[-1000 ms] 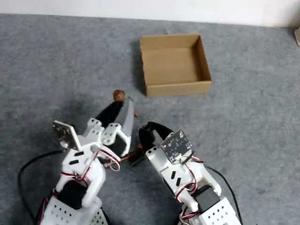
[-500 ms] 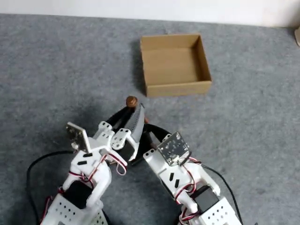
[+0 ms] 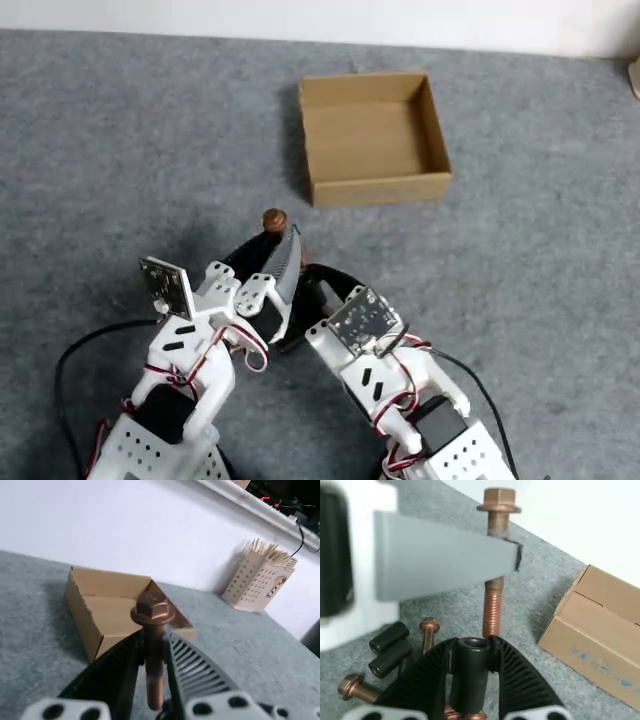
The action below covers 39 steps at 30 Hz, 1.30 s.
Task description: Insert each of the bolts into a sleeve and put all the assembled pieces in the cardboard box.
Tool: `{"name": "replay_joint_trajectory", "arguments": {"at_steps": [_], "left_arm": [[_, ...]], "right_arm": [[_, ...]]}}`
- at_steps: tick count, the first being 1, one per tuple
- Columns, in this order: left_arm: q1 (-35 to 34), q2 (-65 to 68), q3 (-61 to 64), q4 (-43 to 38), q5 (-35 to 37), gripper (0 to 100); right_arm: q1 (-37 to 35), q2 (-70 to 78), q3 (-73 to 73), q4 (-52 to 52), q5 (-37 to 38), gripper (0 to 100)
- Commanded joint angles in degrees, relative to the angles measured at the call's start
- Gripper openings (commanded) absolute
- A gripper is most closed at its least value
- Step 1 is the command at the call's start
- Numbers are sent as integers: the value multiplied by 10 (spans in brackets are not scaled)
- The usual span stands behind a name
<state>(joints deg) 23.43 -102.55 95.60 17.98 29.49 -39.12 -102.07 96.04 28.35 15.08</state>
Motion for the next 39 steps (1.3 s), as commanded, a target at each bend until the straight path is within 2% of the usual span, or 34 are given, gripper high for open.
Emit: {"name": "replay_joint_trajectory", "arguments": {"at_steps": [1,15,20,34,39], "left_arm": [[-2,-3,-13,-3,2,5],[-5,-3,-90,-3,3,5],[-15,-3,-103,-3,24,5],[-13,-2,-47,23,26,5],[36,-2,-38,23,25,5]], "right_arm": [[37,-3,61,-36,7,5],[17,3,65,-49,6,5],[10,3,65,-44,6,5],[13,-2,65,-44,9,5],[14,-2,65,-44,8,5]]}}
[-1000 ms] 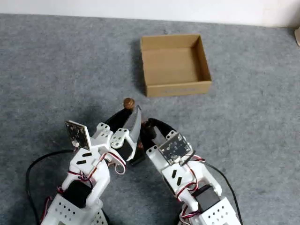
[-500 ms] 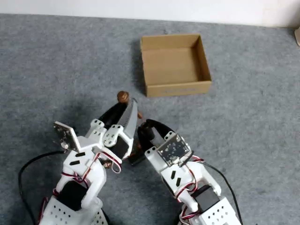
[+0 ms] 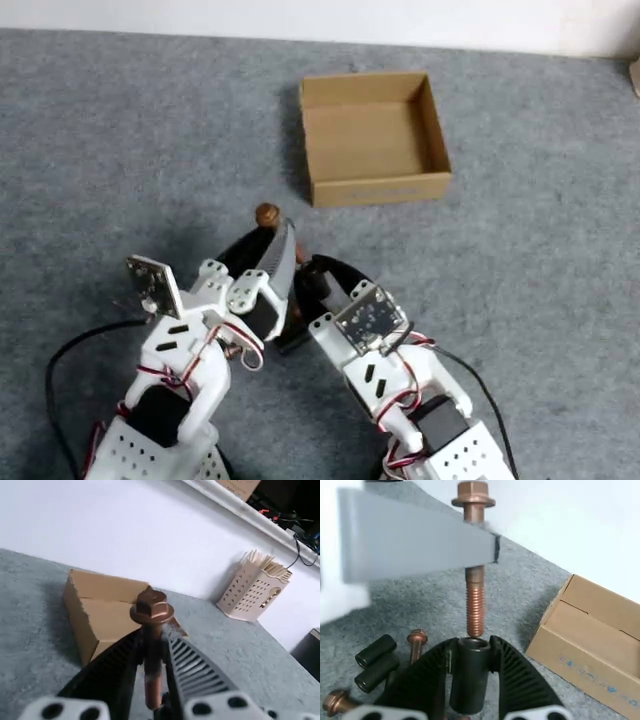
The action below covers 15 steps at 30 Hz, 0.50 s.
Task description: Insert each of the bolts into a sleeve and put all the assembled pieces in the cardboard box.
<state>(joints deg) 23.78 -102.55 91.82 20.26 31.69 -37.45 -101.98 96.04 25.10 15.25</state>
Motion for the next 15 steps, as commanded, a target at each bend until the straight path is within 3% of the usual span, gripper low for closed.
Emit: {"name": "replay_joint_trajectory", "arguments": {"at_steps": [1,8,15], "left_arm": [[43,-2,3,0,2,5],[55,-3,-14,6,1,5],[57,-3,-11,84,0,5]], "right_arm": [[1,-3,65,-11,7,5],[5,-3,64,-12,6,5],[19,-3,61,-12,7,5]]}}
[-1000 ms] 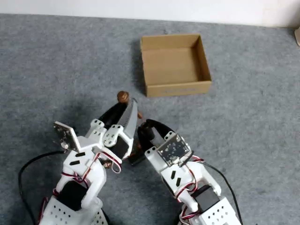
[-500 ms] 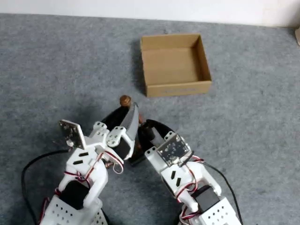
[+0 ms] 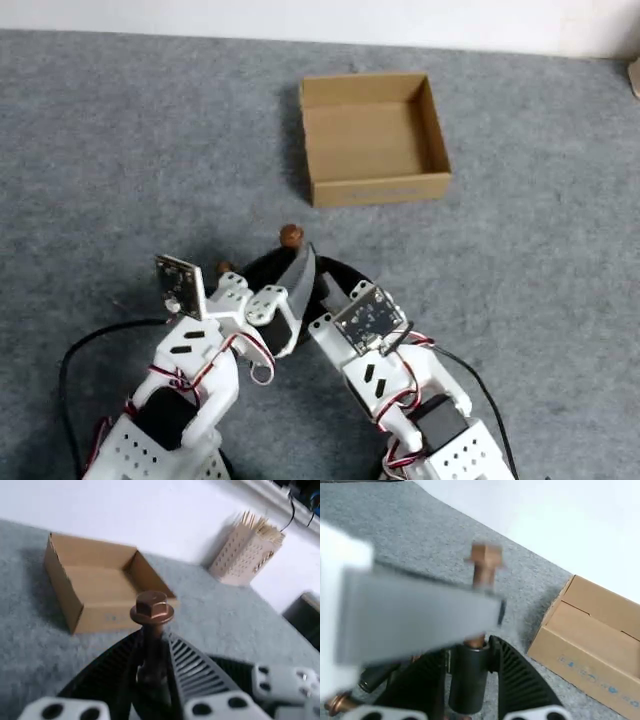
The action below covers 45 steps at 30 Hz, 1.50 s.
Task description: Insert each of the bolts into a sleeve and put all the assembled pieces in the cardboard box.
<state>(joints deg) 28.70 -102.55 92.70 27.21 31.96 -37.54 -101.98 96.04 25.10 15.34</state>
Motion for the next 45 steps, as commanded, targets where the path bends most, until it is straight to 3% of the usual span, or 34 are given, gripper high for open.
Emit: {"name": "replay_joint_trajectory", "arguments": {"at_steps": [1,9,14,16,24,26,31,38,40,43,45], "left_arm": [[7,-3,-20,22,-3,5],[5,-2,-19,31,-15,11],[4,2,-21,43,-15,217],[7,0,-28,69,-16,255],[-1,-3,-49,80,-15,213],[-34,-3,-57,80,-12,213],[-144,-3,-97,80,89,213],[-170,1,-91,80,111,213],[-185,2,-72,67,111,171],[-199,2,-30,15,96,3],[-198,2,-15,-13,48,29]], "right_arm": [[27,-3,61,-12,5,5],[36,-3,61,-11,5,5],[36,-3,60,-11,5,5],[36,-3,60,-11,5,5],[36,-3,62,-11,5,5],[36,-3,62,-11,5,5],[35,-3,62,-11,6,5],[37,-1,63,-8,7,5],[37,2,64,-7,7,5],[56,2,61,20,6,5],[78,0,58,48,5,5]]}}
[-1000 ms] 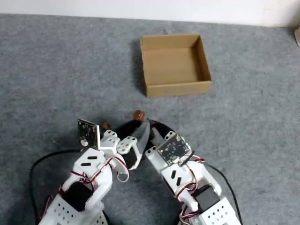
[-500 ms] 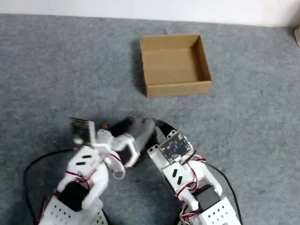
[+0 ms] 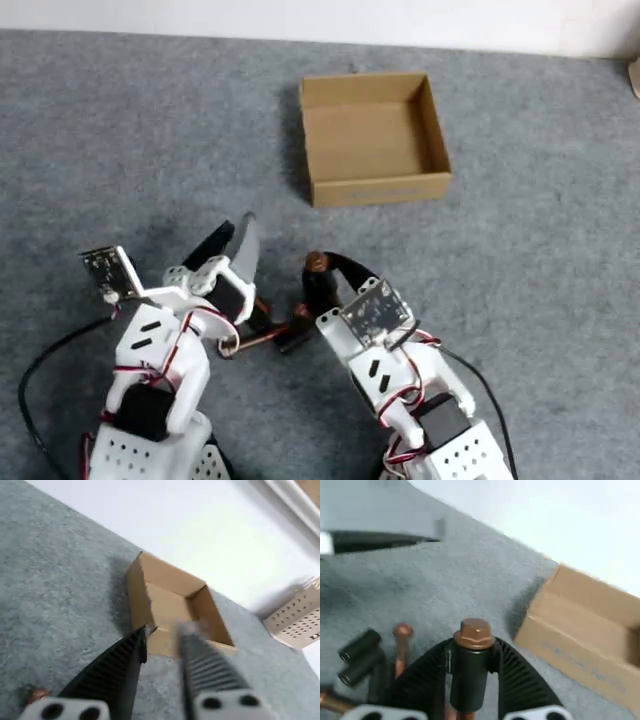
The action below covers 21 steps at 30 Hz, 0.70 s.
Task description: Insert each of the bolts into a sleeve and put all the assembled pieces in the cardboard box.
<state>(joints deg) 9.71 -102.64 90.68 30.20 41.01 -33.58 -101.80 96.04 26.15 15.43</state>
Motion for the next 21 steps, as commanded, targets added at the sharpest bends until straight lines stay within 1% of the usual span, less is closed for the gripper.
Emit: {"name": "replay_joint_trajectory", "arguments": {"at_steps": [1,2,5,9,12,14,17,18,20,21], "left_arm": [[-9,3,10,-46,-55,20],[-13,3,11,-47,-64,3],[-14,4,15,-46,-107,7],[-14,5,15,-27,-186,7],[-14,5,10,-3,-260,7],[-14,5,10,-1,-300,7],[-14,5,15,0,-350,8],[-15,5,15,0,-380,8],[-22,5,24,0,-462,8],[-22,5,29,-2,-485,8]], "right_arm": [[48,-1,44,48,4,5],[57,1,27,57,4,5],[90,1,-25,99,4,5],[124,3,-94,121,7,5],[131,37,-151,124,8,5],[131,116,-203,124,22,5],[143,300,-318,124,36,5],[153,371,-364,124,36,5],[175,509,-474,124,36,5],[187,577,-531,124,36,5]]}}
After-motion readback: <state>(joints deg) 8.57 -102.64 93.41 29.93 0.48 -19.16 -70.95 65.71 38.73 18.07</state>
